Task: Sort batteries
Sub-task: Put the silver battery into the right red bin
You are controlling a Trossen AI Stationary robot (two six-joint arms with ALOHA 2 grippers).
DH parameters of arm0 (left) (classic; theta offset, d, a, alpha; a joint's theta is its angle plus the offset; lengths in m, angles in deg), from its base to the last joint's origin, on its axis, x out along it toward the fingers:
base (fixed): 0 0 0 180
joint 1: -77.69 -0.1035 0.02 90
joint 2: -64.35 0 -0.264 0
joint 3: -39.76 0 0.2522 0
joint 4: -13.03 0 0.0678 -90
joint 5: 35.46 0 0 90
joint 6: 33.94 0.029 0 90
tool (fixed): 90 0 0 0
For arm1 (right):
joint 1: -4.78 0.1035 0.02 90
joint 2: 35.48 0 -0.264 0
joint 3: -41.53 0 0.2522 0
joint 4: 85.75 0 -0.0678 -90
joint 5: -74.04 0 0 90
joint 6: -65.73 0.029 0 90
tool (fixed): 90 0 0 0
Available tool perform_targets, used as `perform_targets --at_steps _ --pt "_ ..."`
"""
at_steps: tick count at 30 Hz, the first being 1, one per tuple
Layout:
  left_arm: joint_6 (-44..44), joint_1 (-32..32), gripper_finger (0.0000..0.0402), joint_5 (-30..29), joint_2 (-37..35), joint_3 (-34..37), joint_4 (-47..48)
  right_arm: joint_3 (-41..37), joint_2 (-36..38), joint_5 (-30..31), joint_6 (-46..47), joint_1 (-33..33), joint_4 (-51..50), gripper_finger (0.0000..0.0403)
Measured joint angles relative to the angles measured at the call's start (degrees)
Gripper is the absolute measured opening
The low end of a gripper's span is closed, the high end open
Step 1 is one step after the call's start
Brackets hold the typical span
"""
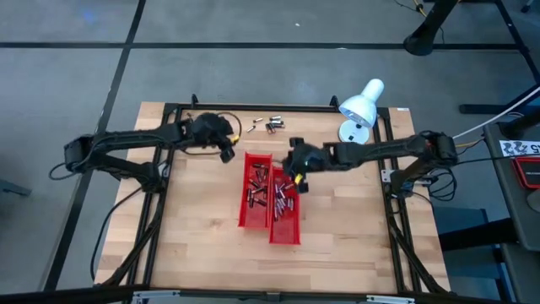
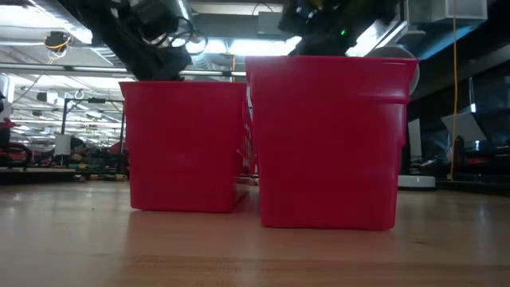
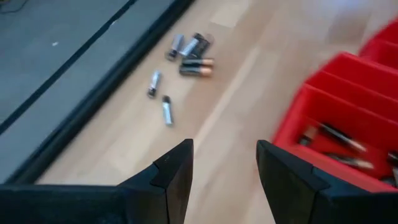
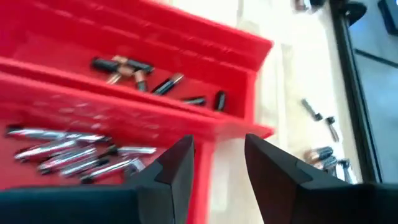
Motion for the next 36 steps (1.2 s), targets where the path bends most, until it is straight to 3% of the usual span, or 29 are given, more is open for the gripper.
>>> perform_targets --at_steps 6,12,21,29,36 --pt "2.4 -10.8 0.0166 10.7 3.7 -0.5 -3.2 -0.6 -0.3 -4.0 -1.3 -7.7 12.3 0.014" --pt "-7.3 -17.1 0.0166 9.2 5.1 -0.5 3.6 2.0 -0.3 -3.1 8.0 -10.5 20.1 0.014" --pt "-1.0 -17.1 0.0166 9.8 6.0 -0.5 5.6 5.8 -0.3 -2.8 10.3 -10.6 22.2 0.014" --pt "-3.4 -16.9 0.0166 11.8 6.8 -0.5 -0.9 5.9 -0.5 -0.2 10.5 -11.0 22.2 0.014" --pt "-8.1 -16.4 0.0166 15.8 6.8 -0.5 -1.8 5.9 -0.7 3.8 18.6 -11.1 23.9 0.014"
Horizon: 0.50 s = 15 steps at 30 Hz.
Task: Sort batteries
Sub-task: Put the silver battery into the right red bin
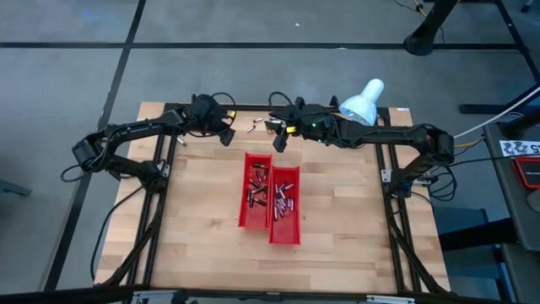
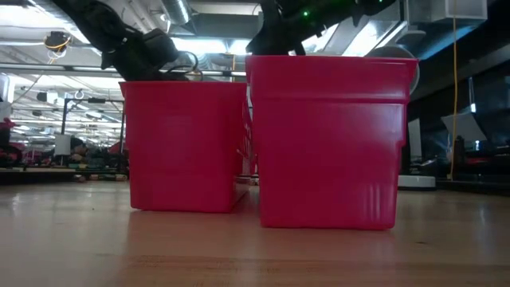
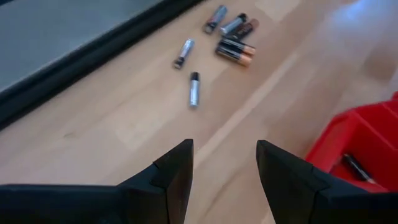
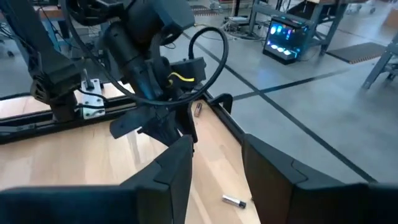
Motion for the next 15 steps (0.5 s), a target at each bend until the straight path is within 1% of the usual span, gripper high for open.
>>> perform_targets --at_steps 3,5,9,12,13,15 --pt "-2.7 0.8 0.0166 -0.7 0.5 0.0 -1.1 0.0 0.0 0.0 -0.3 0.0 -0.4 0.014" --pt "-4.6 1.3 0.0166 -0.8 0.5 0.0 -0.7 0.0 0.0 0.0 -2.3 -0.1 -0.4 0.014" --pt "-0.5 1.5 0.0166 -1.5 0.6 0.0 -0.2 0.0 0.0 -0.9 -5.6 -1.5 -1.6 0.014" --pt "-0.4 1.4 0.0166 -3.1 2.3 0.0 -0.9 0.0 0.0 -6.1 -4.7 -4.0 -3.9 0.014" --pt "-0.5 1.4 0.0166 -3.0 3.4 0.0 -1.3 0.0 0.0 -9.4 -3.9 -4.9 -4.9 0.014" --pt "-0.2 1.3 0.0166 -1.0 6.0 0.0 -2.3 0.0 0.0 -15.4 -2.8 -6.7 -6.1 0.014"
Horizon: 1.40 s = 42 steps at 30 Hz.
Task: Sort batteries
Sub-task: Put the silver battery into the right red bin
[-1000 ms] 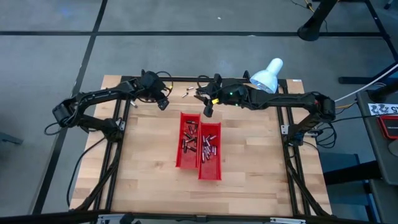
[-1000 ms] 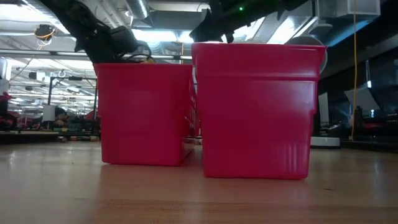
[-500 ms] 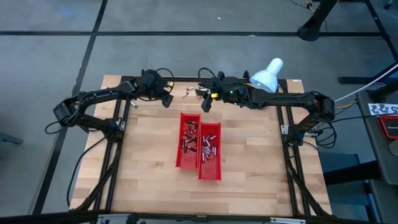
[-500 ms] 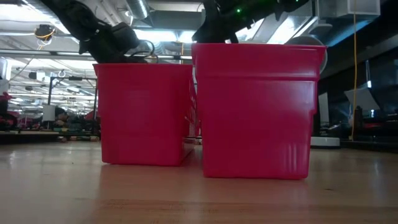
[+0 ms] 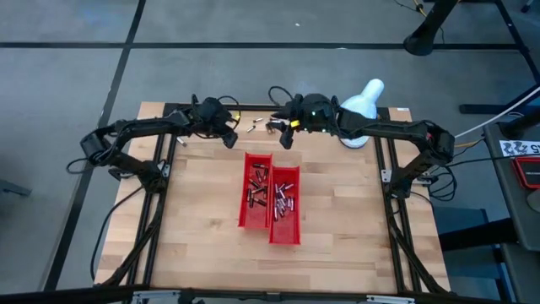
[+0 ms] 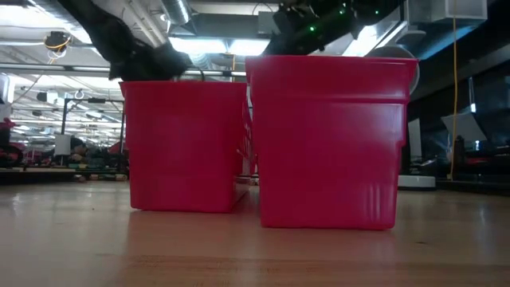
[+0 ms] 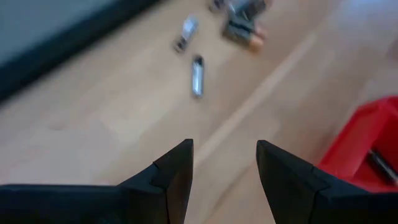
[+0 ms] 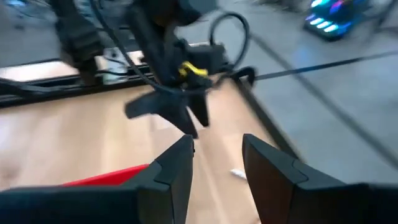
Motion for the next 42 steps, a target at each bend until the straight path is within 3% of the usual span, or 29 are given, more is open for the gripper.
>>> perform_targets --at_steps 4,8,14,22,32,36,42 --pt "-0.1 0.2 0.0166 2.0 6.0 -0.7 -0.2 0.0 0.0 -4.7 2.8 -2.3 -1.1 0.014" --pt "1.0 -0.7 0.0166 0.9 10.3 -3.9 -1.0 0.0 0.0 -4.0 6.6 -2.7 -1.0 0.014" --pt "11.1 -0.7 0.0166 0.4 16.4 -10.2 -0.7 0.0 0.0 -2.0 10.1 -2.6 -1.1 0.014" --pt "11.9 -1.9 0.0166 0.3 26.3 -18.5 2.2 0.0 0.0 -1.5 16.1 -2.6 -2.1 0.014" --pt "13.8 -1.5 0.0163 0.6 31.9 -23.9 5.6 0.0 0.0 -3.2 18.5 -2.6 -7.6 0.014" --pt "14.0 -1.5 0.0126 0.5 34.1 -25.2 7.5 0.0 0.0 -3.8 18.7 -2.6 -8.2 0.014" --pt "13.9 -1.2 0.0027 -1.2 34.5 -25.5 8.1 0.0 0.0 -6.6 18.7 -2.6 -8.4 0.014"
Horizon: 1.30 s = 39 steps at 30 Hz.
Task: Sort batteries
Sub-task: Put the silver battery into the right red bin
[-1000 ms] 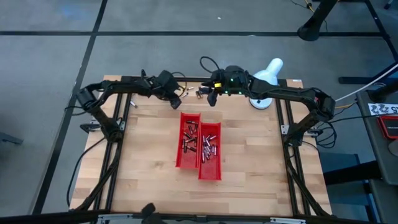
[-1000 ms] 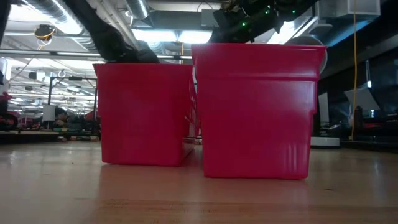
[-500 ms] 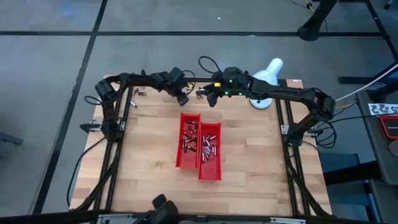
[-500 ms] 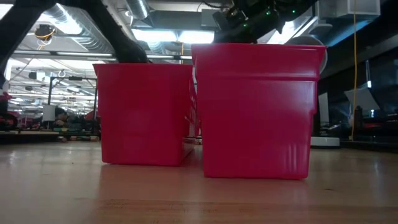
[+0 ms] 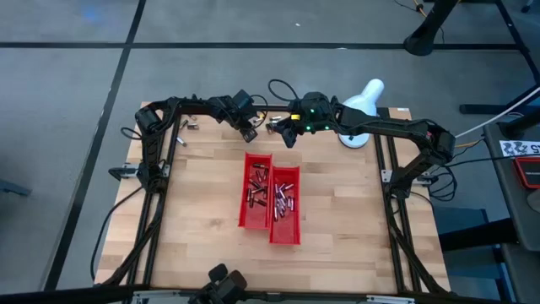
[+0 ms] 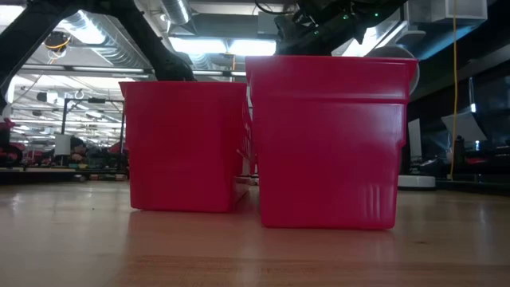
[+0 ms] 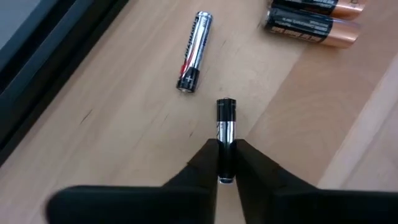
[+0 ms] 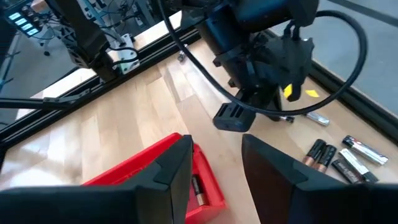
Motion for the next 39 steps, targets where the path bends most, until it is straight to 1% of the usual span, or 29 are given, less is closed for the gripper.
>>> perform_targets --at_steps 2,5,7,9,11,16,20,26,32,36,39 --pt "0.0 0.0 0.0015 -0.1 0.0 0.0 0.1 0.0 0.0 -0.6 0.0 0.0 -0.1 0.014" --pt "0.1 0.0 0.0025 -0.1 -1.1 0.1 0.0 0.0 0.0 -0.7 0.0 0.0 -0.7 0.014" --pt "0.1 0.1 0.0027 -0.2 -2.5 0.3 0.5 0.0 0.0 -0.7 0.0 0.0 -1.4 0.014" --pt "0.1 0.1 0.0021 0.0 -4.8 0.7 2.9 0.0 0.0 -0.7 0.0 0.0 -1.7 0.014" --pt "0.6 0.2 0.0012 0.1 -8.1 0.5 3.1 0.0 0.0 -0.7 0.0 0.0 -1.7 0.014" --pt "3.1 1.0 0.0015 4.6 -16.5 0.4 6.9 0.0 0.0 -0.7 -0.2 0.0 -1.7 0.014" --pt "2.1 3.7 0.0023 10.5 -22.3 0.3 6.1 0.0 0.0 -0.2 -0.4 -0.1 -1.4 0.014" --pt "1.3 10.8 0.0014 12.0 -24.0 0.3 5.5 0.0 0.0 6.8 -1.5 -0.1 -1.1 0.014" --pt "1.2 17.5 0.0022 14.3 -21.8 0.3 2.1 0.0 0.0 14.3 -1.7 -0.1 -1.3 0.014" --pt "1.2 17.7 0.0019 16.9 -21.3 0.3 1.4 0.0 0.3 19.0 -1.9 -0.1 -1.5 0.014" --pt "1.5 18.0 0.0016 17.7 -21.3 0.3 1.1 0.0 0.3 20.3 -2.0 -0.4 -1.6 0.014"
